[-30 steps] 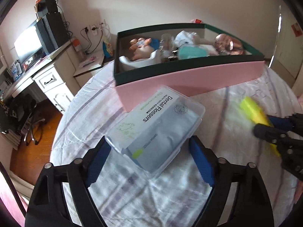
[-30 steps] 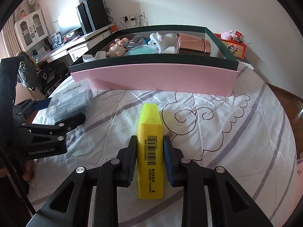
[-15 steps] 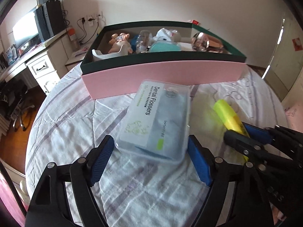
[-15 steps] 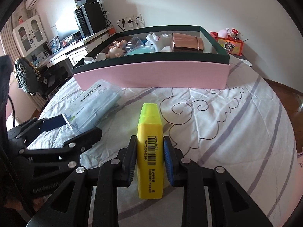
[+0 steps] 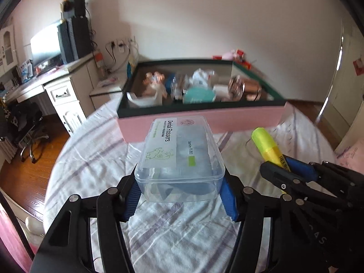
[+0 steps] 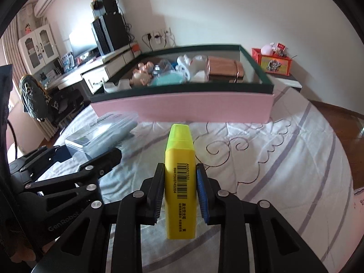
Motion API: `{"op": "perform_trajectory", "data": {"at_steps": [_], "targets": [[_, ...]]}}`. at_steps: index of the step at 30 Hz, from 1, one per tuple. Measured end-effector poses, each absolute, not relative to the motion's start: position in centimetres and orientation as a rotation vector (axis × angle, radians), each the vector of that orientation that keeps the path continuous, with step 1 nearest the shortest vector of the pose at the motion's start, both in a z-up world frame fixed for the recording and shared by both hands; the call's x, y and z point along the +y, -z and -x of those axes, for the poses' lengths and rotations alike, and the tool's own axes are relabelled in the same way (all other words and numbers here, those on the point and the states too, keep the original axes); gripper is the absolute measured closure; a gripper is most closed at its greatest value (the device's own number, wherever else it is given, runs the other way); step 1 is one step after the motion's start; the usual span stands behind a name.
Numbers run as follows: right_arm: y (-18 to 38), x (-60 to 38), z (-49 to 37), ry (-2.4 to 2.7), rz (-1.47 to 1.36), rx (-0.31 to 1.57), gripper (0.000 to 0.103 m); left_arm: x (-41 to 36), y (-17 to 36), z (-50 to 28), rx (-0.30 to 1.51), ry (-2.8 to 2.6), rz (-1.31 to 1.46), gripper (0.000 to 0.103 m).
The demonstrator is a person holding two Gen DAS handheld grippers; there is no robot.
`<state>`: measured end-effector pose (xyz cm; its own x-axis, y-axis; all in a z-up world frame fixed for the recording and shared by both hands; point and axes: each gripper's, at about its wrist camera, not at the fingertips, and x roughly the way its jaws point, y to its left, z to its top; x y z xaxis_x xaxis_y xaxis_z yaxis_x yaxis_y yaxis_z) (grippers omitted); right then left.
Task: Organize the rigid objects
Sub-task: 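Carry the flossers case and highlighter into the pink box, open both tools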
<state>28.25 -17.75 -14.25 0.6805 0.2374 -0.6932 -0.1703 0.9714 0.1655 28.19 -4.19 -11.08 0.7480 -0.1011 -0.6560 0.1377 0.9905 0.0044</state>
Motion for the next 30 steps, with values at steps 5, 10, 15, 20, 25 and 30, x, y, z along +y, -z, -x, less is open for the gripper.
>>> {"op": "perform_trajectory", "data": {"at_steps": [5, 10, 15, 20, 25, 30], "targets": [[11.0, -17.6, -25.2, -0.233, -0.098, 0.679, 0.076, -4.1, 7.7, -24.7, 0.590, 0.084, -0.041, 0.042], [7.8, -17.3, -22.5, -0.240, -0.102, 0.585, 0.076, -4.1, 5.1, -21.7, 0.496, 0.049, -0.056, 0.042], [5.1, -16.7, -20.1, -0.232, -0.083, 0.508, 0.076, -3.7, 2.9, -19.6, 0.422, 0.027, -0.068, 0.042], [3.6, -16.4, -18.6, -0.231, -0.072, 0.461, 0.076, -3.4, 1.6, -18.3, 0.380, 0.021, -0.068, 0.042], [3.0, -16.3, -18.1, -0.231, -0.064, 0.440, 0.076, -3.3, 1.2, -18.4, 0.365, 0.017, -0.073, 0.042], [2.9, -16.6, -18.9, -0.226, -0.056, 0.434, 0.076, -4.0, 1.2, -19.5, 0.359, 0.019, -0.092, 0.042]]}}
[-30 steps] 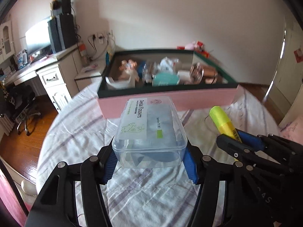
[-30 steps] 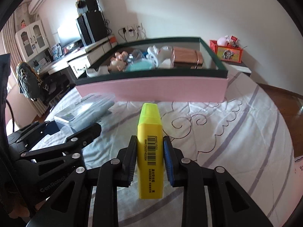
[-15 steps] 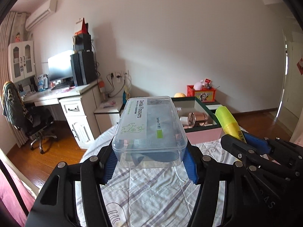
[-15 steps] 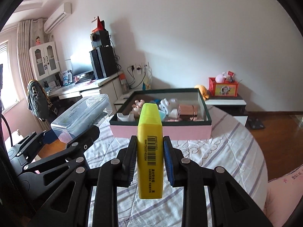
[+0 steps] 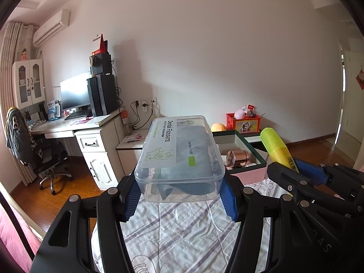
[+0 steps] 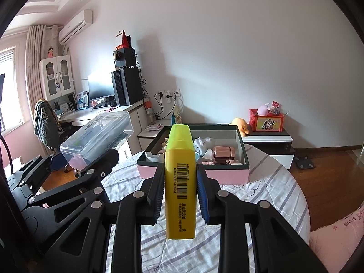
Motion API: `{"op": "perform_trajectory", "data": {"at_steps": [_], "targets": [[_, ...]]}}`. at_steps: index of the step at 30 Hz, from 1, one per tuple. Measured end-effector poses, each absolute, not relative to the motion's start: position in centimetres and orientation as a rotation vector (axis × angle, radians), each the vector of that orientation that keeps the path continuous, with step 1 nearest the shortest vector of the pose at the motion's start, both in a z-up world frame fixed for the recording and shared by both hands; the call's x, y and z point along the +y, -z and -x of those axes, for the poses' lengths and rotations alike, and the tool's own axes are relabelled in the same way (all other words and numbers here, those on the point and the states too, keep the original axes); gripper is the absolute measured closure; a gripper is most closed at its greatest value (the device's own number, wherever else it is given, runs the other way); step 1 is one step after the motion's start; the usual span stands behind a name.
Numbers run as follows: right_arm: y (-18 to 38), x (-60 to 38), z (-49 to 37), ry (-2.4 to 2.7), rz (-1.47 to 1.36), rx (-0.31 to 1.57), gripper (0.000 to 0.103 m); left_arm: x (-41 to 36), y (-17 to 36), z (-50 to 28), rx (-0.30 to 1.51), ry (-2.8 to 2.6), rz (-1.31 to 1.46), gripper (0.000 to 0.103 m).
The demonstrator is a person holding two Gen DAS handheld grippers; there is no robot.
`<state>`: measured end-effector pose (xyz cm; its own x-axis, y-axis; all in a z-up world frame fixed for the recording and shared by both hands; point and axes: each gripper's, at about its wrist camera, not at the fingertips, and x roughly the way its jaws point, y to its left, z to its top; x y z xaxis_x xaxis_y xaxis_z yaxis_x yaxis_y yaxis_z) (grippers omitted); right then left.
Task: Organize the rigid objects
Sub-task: 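Carry the flossers case and highlighter into the pink box, open both tools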
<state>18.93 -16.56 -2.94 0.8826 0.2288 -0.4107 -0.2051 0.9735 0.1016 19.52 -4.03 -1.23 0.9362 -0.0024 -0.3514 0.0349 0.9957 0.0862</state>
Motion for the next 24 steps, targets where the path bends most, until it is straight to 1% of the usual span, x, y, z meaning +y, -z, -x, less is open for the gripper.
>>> {"op": "perform_trajectory", "data": {"at_steps": [6, 10, 15, 19, 24], "targets": [[2.9, -17.5, -22.2, -0.205, -0.039, 0.433, 0.076, -5.5, 1.4, -24.6, 0.360, 0.035, -0.124, 0.042], [3.0, -18.4, -26.3, -0.190, -0.029, 0.446, 0.076, -6.4, 1.9, -30.0, 0.386, 0.061, -0.141, 0.042], [4.2, -19.6, -32.5, -0.183, -0.031, 0.494, 0.076, -7.1, 4.4, -37.8, 0.509, 0.136, -0.117, 0.042], [6.6, -20.3, -37.6, -0.175, -0.035, 0.569, 0.076, -7.6, 7.4, -42.8, 0.614, 0.150, -0.112, 0.042], [10.0, -21.0, -42.0, -0.173, -0.052, 0.671, 0.076, -7.2, 10.5, -45.9, 0.703, 0.136, -0.097, 0.042]]}}
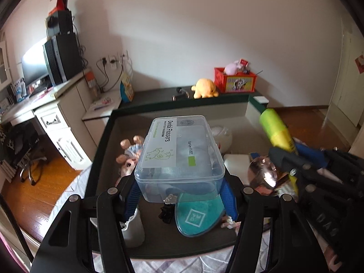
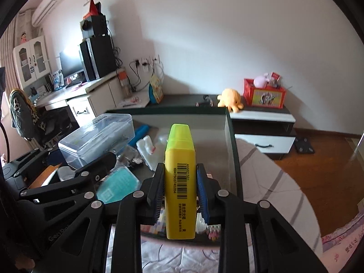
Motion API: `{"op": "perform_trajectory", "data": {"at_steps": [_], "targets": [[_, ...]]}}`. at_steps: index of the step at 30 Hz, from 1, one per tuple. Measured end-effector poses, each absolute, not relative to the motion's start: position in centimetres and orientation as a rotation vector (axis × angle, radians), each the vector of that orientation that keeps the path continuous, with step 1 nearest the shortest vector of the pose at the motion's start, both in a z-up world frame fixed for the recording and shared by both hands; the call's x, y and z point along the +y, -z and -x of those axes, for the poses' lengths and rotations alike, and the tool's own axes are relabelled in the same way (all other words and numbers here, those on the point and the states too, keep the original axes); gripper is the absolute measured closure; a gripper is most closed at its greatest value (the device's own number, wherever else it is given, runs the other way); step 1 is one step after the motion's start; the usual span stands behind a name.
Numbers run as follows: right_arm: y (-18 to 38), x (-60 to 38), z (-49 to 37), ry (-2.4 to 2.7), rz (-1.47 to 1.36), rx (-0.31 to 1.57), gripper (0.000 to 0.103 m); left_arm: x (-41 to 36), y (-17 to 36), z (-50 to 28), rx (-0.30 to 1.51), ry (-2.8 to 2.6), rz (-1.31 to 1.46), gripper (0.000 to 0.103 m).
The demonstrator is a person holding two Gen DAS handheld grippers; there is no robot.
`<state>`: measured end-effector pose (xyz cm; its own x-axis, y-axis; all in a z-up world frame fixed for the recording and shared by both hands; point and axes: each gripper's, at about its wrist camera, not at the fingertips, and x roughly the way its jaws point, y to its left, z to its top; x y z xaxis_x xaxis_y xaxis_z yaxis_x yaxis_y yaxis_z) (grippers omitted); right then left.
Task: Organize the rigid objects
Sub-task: 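Carry the flossers case and highlighter into the pink box, open both tools, then withdraw both tools from the pink box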
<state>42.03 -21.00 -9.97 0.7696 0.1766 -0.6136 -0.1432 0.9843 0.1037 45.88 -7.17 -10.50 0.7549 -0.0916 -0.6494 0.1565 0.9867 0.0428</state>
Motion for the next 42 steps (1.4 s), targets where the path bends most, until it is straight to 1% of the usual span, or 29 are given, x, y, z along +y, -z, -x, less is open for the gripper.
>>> {"op": "perform_trajectory", "data": {"at_steps": [3, 5, 6, 7, 8, 10, 11, 12, 14, 16, 18, 21, 22, 34, 42], "targets": [[10.3, -21.4, -42.5, -0.175, -0.059, 0.646, 0.075, -6.6, 11.3, -46.6, 0.740, 0.134, -0.051, 0.041], [10.4, -21.5, -42.5, -0.173, -0.058, 0.646, 0.072, -6.2, 11.0, -46.3, 0.733, 0.132, -0.029, 0.029], [10.5, -21.7, -42.4, -0.171, -0.066, 0.649, 0.071, -6.0, 10.8, -45.9, 0.716, 0.125, -0.026, 0.017], [10.5, -21.8, -42.3, -0.175, -0.075, 0.657, 0.062, -5.8, 10.4, -45.3, 0.689, 0.096, -0.035, 0.010], [10.5, -21.9, -42.2, -0.181, -0.080, 0.663, 0.052, -5.7, 10.1, -44.7, 0.673, 0.080, -0.041, 0.009], [10.4, -22.2, -41.5, -0.173, -0.099, 0.676, 0.043, -5.2, 9.3, -43.3, 0.646, 0.076, -0.035, 0.002], [10.3, -22.4, -41.2, -0.175, -0.109, 0.681, 0.037, -4.8, 8.9, -42.8, 0.645, 0.074, -0.031, 0.000], [9.9, -22.6, -40.7, -0.175, -0.122, 0.677, 0.034, -4.5, 8.5, -42.1, 0.638, 0.077, -0.025, 0.000], [9.1, -22.9, -39.1, -0.171, -0.130, 0.652, 0.021, -3.9, 7.7, -40.7, 0.631, 0.081, -0.019, 0.000], [8.2, -22.7, -37.8, -0.177, -0.115, 0.629, 0.021, -3.4, 6.9, -38.7, 0.608, 0.081, -0.016, 0.000], [7.2, -22.1, -35.9, -0.161, -0.094, 0.605, 0.019, -3.0, 6.0, -36.7, 0.589, 0.084, -0.019, 0.000], [5.8, -21.4, -32.8, -0.170, -0.085, 0.565, 0.011, -2.9, 5.0, -33.4, 0.557, 0.083, -0.032, 0.000], [5.3, -21.1, -31.6, -0.170, -0.086, 0.553, 0.000, -2.8, 4.6, -32.1, 0.545, 0.064, -0.045, 0.000], [1.6, -18.7, -21.1, -0.127, -0.040, 0.467, 0.000, -1.4, 0.7, -20.7, 0.436, 0.025, -0.040, 0.000], [0.0, -18.2, -16.1, -0.106, -0.037, 0.432, 0.000, -1.1, -1.7, -15.7, 0.371, 0.020, -0.051, 0.000]]}}
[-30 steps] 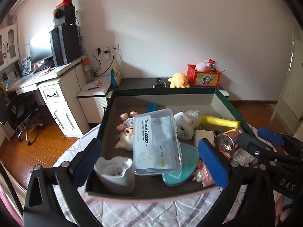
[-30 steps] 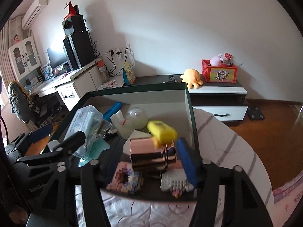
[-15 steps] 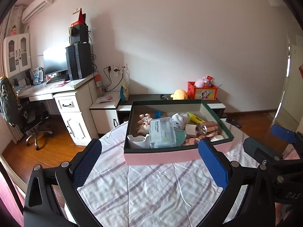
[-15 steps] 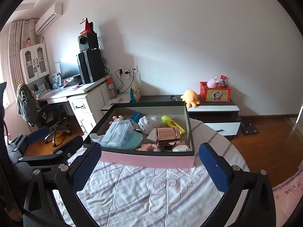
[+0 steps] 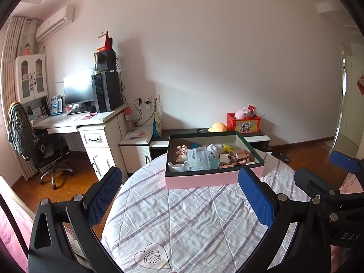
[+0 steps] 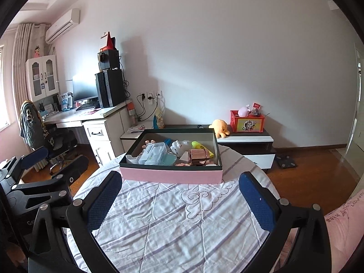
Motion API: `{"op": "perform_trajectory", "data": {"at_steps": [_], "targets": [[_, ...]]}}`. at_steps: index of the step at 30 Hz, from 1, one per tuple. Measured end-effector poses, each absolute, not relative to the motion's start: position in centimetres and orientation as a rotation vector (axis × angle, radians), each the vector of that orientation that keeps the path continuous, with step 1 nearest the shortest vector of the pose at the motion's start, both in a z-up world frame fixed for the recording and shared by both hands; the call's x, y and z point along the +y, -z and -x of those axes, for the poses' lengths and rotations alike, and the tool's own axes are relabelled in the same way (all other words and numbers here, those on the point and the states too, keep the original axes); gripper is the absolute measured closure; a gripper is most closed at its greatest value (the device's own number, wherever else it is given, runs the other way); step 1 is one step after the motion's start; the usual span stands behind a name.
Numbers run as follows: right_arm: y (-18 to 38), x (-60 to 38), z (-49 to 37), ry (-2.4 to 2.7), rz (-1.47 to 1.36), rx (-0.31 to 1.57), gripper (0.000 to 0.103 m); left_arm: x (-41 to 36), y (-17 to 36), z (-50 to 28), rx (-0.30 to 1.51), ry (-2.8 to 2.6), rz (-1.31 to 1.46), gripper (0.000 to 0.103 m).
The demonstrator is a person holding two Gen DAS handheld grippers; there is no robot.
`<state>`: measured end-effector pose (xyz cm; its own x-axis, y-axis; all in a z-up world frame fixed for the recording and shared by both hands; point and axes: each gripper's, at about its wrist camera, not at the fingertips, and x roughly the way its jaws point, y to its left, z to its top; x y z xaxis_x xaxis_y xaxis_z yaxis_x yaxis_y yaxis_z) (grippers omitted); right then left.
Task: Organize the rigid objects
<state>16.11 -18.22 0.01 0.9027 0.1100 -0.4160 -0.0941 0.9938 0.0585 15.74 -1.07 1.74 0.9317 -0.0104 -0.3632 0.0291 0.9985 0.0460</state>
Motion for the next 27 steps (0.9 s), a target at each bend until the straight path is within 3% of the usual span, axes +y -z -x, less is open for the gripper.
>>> {"op": "perform_trajectory", "data": {"at_steps": [27], "targets": [[-6.0, -17.2, -2.3, -0.094, -0.012, 0.206, 0.000, -0.4, -8.1, -1.5, 0.123, -0.001, -0.041, 0.000]]}}
